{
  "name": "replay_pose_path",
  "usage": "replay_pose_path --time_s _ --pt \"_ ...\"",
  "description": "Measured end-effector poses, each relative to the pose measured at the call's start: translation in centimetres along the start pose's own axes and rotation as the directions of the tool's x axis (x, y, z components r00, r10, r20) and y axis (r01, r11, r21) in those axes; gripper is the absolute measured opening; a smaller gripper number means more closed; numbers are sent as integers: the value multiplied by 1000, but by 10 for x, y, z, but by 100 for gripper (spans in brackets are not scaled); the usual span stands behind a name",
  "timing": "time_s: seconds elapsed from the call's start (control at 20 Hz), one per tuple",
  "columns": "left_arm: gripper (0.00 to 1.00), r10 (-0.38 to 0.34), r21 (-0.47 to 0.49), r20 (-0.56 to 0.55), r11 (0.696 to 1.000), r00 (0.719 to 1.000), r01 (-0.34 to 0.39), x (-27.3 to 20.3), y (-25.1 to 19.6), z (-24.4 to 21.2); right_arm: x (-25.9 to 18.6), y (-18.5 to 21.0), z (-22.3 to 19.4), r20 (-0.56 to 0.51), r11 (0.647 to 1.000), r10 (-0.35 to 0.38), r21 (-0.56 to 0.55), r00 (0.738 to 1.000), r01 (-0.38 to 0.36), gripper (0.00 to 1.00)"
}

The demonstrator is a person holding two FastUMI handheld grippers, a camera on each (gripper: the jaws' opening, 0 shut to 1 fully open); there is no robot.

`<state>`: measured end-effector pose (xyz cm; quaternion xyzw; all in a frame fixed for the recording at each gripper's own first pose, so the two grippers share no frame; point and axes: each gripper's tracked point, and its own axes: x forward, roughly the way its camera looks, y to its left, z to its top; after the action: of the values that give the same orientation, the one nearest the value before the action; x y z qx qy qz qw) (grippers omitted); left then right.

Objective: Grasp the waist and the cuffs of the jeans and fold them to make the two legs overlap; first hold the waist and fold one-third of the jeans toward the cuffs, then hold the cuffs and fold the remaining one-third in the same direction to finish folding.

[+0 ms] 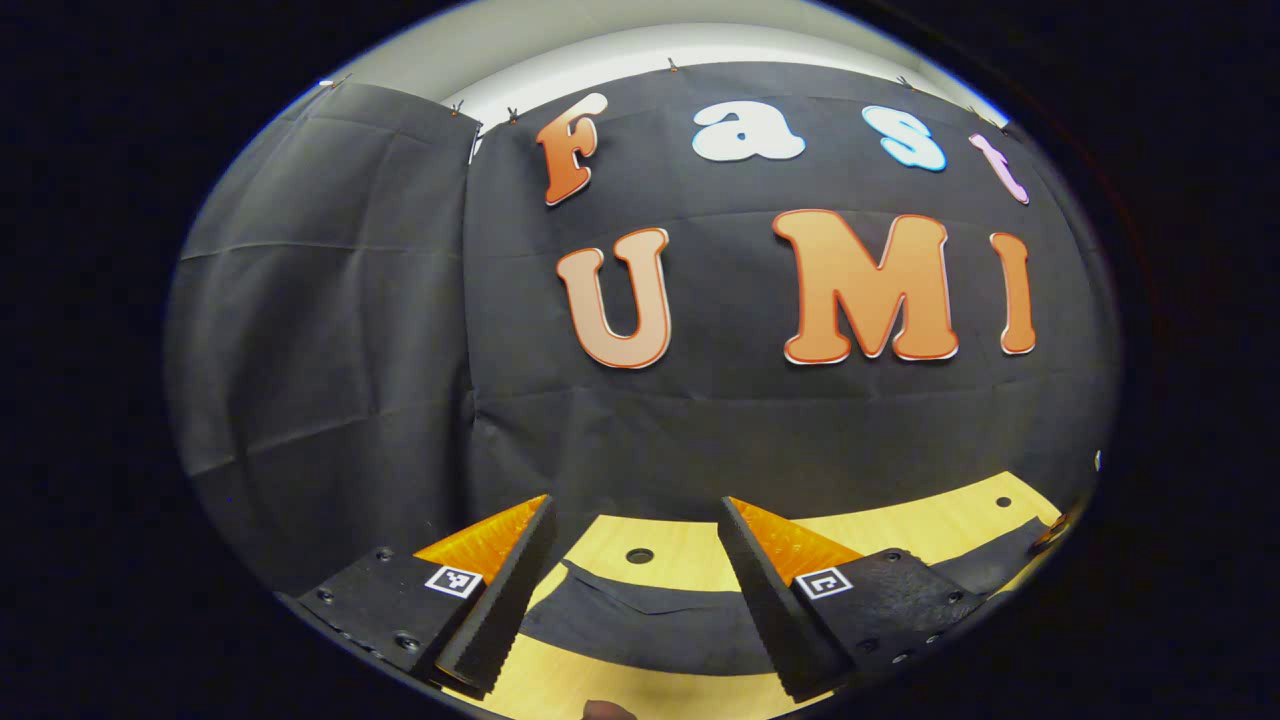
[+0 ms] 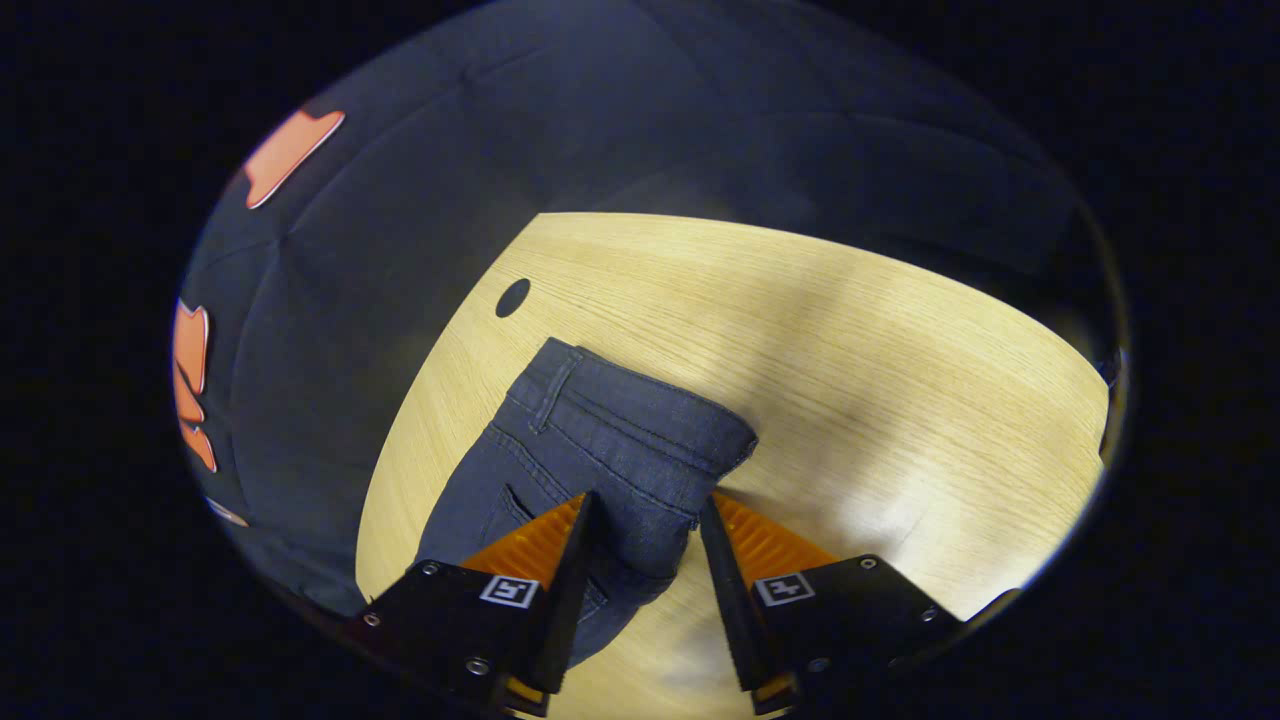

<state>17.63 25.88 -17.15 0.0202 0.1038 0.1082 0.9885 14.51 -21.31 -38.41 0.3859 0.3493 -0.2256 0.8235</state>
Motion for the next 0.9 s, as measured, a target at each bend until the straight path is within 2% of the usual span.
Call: replay_pose_path --time_s 0.1,0.15,0.2,0.3,0.35,0.45,0.6,0.8,0.85,0.9 --pt "97 -24 3 -18 1000 1000 24 -18 -17 -3 3 8 3 37 996 28 83 999 -31 38" --pt "97 -25 16 -24 1000 999 25 -26 -25 -5 6 11 -2 27 991 20 133 999 -24 37" --pt "97 -30 30 -24 999 999 31 -33 -34 -6 11 14 -2 21 990 29 136 999 -31 27" --pt "99 -33 41 -15 999 999 34 -47 -44 -3 0 18 0 21 989 73 125 997 -76 27" --pt "98 -31 42 -7 999 1000 31 -52 -48 0 -6 26 4 31 986 96 132 995 -99 31" --pt "99 -39 44 10 998 999 38 -60 -56 5 -18 38 10 65 986 127 101 990 -133 26" --pt "98 -53 42 27 998 998 51 -62 -64 8 -43 59 12 100 989 148 12 984 -150 26" --pt "98 -112 36 44 993 993 111 -57 -76 9 -71 87 14 153 981 179 -107 972 -164 26" --pt "98 -128 40 45 991 991 126 -53 -76 9 -80 95 11 160 976 190 -137 969 -169 21" --pt "99 -137 43 52 990 989 135 -52 -74 10 -87 103 10 176 973 196 -158 965 -169 26"
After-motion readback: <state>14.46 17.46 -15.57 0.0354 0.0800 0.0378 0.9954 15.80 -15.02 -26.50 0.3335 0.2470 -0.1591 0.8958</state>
